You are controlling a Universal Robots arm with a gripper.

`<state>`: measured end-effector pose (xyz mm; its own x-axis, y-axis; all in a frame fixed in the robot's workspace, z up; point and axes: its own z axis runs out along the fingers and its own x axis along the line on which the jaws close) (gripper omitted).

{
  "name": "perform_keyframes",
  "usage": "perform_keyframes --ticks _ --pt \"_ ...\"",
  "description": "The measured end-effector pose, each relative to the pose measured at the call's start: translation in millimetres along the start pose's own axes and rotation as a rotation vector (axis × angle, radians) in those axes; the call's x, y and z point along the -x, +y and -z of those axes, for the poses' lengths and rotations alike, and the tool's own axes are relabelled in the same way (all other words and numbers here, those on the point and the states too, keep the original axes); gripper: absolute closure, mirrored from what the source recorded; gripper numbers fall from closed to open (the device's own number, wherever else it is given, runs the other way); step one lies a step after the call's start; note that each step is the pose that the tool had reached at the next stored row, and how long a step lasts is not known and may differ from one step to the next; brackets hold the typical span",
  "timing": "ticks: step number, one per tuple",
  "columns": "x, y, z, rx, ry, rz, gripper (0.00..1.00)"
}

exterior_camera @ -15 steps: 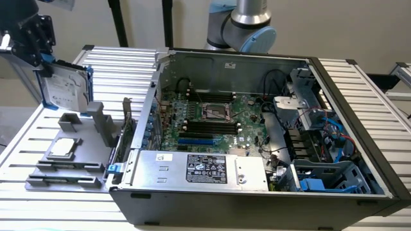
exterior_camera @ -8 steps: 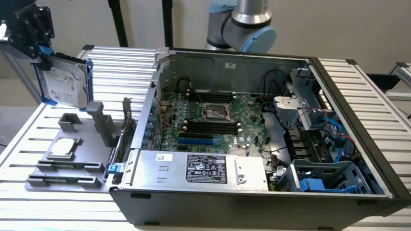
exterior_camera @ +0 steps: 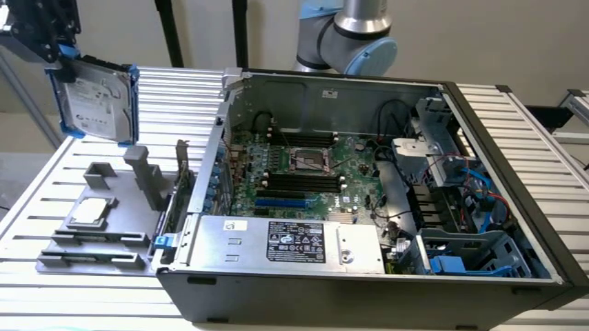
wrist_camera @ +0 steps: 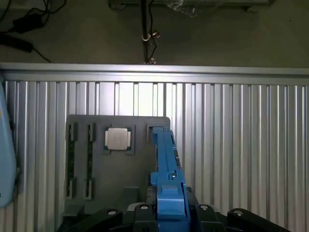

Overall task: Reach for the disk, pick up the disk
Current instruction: 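Pick up the disk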

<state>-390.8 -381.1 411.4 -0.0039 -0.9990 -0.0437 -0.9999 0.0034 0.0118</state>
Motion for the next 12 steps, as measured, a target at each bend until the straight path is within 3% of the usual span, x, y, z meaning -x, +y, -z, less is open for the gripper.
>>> perform_keyframes --ticks 5,12 --pt "0.7 -14.2 18.1 0.0001 -0.0055 0.003 0.67" --pt "0.4 -37.3 36.5 0.0004 -0.0243 0.009 0.67"
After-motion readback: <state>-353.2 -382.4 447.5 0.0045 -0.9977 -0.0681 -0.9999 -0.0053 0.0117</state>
